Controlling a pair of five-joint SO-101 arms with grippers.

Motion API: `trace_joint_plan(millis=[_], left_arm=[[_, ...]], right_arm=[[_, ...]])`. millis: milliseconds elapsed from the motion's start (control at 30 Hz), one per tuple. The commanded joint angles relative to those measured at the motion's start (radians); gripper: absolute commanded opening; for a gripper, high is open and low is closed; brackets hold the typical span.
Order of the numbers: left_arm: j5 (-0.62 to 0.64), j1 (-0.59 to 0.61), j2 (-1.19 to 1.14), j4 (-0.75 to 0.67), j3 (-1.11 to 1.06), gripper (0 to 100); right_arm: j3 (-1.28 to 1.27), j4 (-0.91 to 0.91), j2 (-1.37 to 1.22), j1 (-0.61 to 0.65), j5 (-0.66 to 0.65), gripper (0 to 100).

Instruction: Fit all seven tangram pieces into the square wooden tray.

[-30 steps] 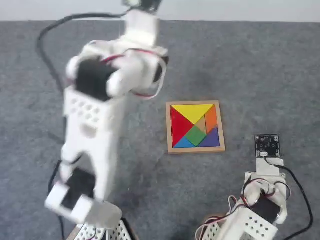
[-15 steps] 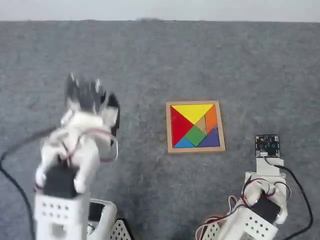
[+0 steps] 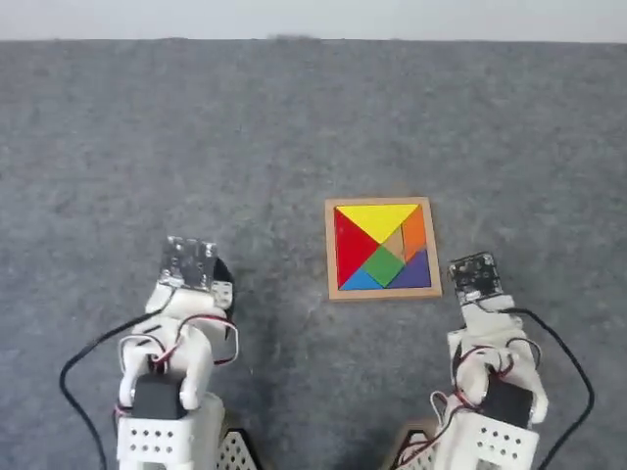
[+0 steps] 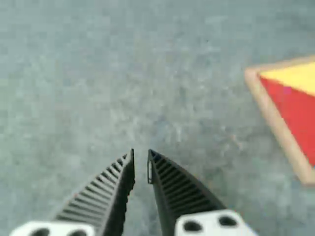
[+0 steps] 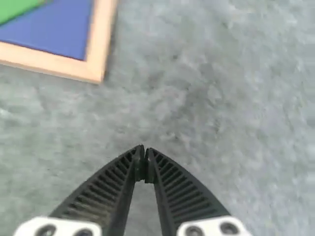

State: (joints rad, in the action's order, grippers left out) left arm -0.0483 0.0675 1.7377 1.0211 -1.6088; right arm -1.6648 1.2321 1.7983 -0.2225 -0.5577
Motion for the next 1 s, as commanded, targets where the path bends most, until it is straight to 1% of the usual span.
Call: trace_joint_plan(millis=[0, 167, 367, 500, 967], left_arm=[[-0.009, 0.009, 0.089, 0.006, -0.071, 5], [-0.011, 0.002, 0.074, 0.084, -0.074, 5], [-0.011, 0.008, 0.074, 0.172, -0.074, 5], [-0.011, 0.008, 0.074, 0.235, -0.074, 5], [-0.009, 0.008, 0.075, 0.238, -0.074, 5]], right_arm=[[-0.014, -0.015, 0.012, 0.051, -0.015, 0.9], [-0.017, -0.015, 0.012, 0.102, -0.009, 0.9], [-0.012, -0.022, 0.012, 0.194, -0.009, 0.9], [-0.017, -0.022, 0.005, 0.196, -0.009, 0.8], [-0.017, -0.001, 0.002, 0.196, -0.008, 0.8]])
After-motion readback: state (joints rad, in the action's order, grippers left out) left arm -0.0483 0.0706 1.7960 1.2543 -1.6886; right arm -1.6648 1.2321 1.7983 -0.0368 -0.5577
